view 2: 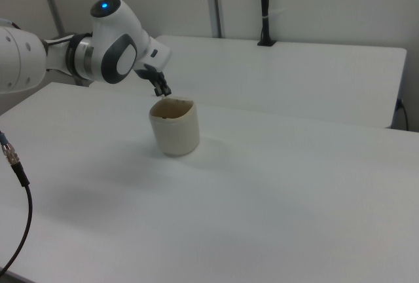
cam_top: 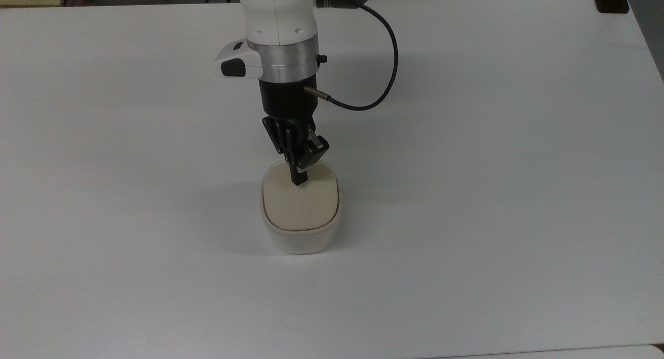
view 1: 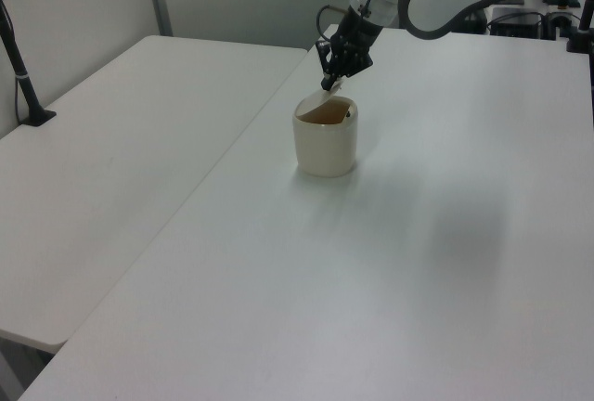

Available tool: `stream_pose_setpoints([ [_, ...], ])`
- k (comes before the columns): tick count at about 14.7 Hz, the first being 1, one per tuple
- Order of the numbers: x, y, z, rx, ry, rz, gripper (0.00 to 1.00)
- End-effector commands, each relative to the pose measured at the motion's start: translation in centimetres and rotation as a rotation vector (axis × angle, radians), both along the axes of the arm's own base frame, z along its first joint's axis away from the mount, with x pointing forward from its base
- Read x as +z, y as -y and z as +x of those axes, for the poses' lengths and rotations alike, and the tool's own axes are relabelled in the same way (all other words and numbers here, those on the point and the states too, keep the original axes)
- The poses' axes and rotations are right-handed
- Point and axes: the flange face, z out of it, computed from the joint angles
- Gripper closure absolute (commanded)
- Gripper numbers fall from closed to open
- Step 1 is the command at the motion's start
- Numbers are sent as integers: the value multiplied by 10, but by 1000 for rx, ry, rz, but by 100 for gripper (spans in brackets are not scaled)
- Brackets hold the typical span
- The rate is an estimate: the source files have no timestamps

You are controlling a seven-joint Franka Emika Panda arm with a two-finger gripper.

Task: Close the trash bin
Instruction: 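Push the raised lid down onto the bin rim with the gripper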

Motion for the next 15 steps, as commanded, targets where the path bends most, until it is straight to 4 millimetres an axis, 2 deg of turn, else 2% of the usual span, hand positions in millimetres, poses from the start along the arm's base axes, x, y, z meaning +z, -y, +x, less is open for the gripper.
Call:
stream_pose_setpoints([
  [1, -4, 3, -14, 35, -41, -35, 100],
  [15, -35, 4, -21, 89, -123, -105, 100],
])
